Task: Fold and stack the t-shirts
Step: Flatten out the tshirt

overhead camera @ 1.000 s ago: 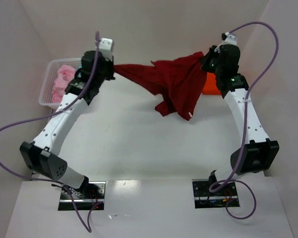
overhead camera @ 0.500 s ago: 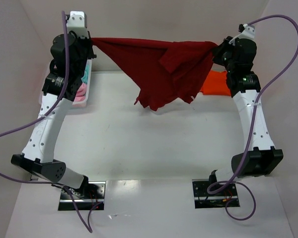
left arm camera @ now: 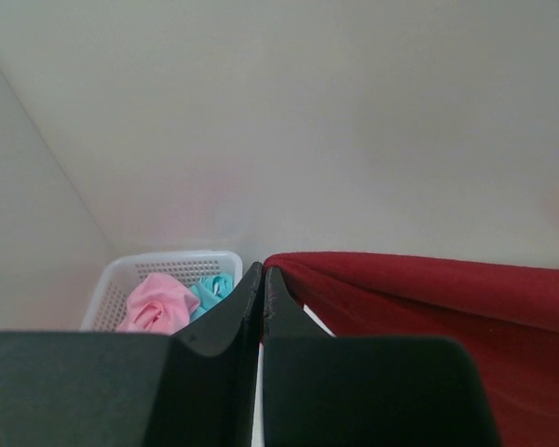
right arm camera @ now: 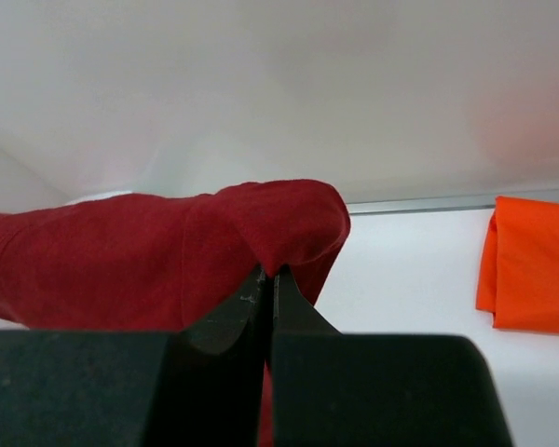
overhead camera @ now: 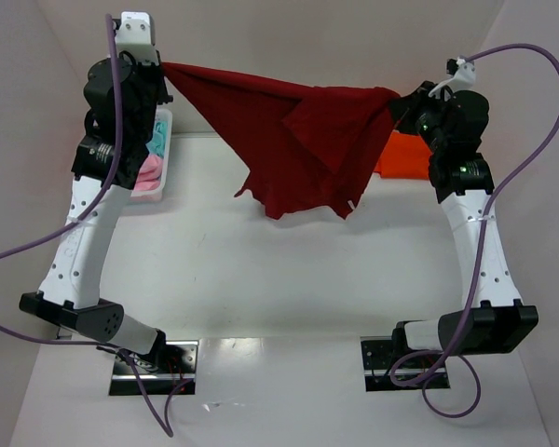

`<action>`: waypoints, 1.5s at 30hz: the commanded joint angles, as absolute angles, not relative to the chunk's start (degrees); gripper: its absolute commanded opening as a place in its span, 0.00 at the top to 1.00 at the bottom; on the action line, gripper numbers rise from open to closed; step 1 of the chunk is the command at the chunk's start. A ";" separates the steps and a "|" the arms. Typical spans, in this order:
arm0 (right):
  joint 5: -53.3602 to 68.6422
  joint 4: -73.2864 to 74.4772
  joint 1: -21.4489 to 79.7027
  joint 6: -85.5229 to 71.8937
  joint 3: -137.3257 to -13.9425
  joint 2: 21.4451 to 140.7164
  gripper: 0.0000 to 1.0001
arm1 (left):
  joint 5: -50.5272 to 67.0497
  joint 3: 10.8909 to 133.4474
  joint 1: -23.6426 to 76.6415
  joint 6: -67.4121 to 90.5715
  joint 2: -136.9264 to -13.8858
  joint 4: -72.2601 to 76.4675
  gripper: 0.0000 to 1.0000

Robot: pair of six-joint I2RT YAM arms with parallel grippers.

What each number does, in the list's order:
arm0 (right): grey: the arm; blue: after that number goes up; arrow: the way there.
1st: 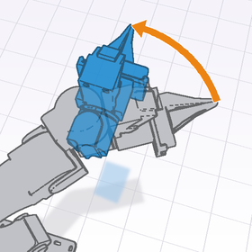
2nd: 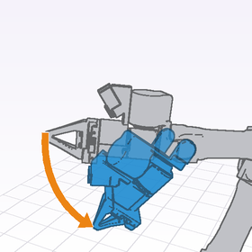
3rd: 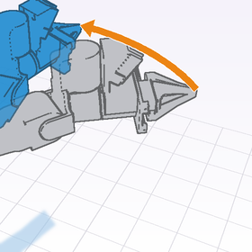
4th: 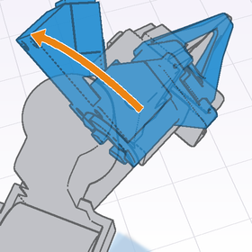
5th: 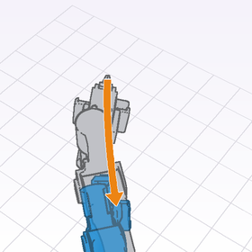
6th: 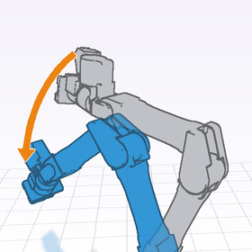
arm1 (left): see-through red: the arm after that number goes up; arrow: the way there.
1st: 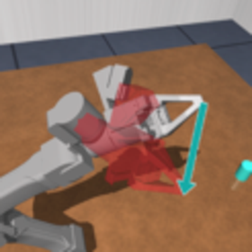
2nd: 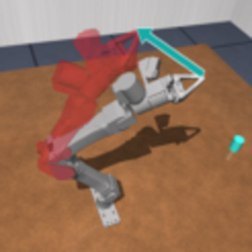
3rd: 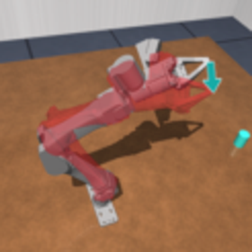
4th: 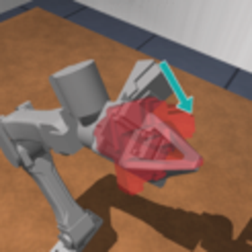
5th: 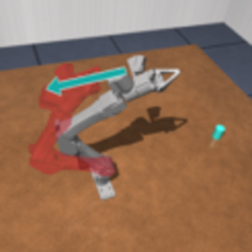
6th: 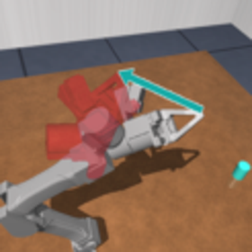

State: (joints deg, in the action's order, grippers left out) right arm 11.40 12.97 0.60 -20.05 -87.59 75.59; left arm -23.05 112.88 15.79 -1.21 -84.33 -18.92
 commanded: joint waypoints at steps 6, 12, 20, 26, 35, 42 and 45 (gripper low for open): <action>12.74 10.10 -0.88 -20.04 -91.85 75.50 0.99 | -27.77 111.45 14.50 -3.60 -82.09 -14.85 1.00; 15.21 11.33 -0.27 -19.25 -89.82 73.40 0.99 | -26.28 108.73 14.50 -1.85 -79.63 -15.64 1.00; 11.35 18.26 1.41 -17.14 -98.33 71.54 0.99 | -23.29 103.19 16.16 1.49 -74.11 -18.19 1.00; 12.47 23.29 1.41 -17.31 -111.96 73.56 0.99 | -22.24 96.42 16.17 4.04 -66.89 -21.26 1.00; 15.91 30.84 1.41 -19.78 -122.51 74.88 0.99 | -11.70 84.02 16.17 7.47 -57.84 -30.05 1.00; 9.32 31.31 1.41 -19.78 -114.55 84.44 0.99 | -10.11 74.38 16.17 11.16 -59.94 -33.22 1.00; 8.61 28.48 1.41 -19.16 -109.17 89.38 0.99 | -8.79 71.37 16.70 11.95 -61.70 -32.70 1.00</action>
State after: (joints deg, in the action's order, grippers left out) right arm 13.56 31.77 1.63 -19.68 -115.00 83.11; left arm -8.60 74.46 16.71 9.93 -60.49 -30.57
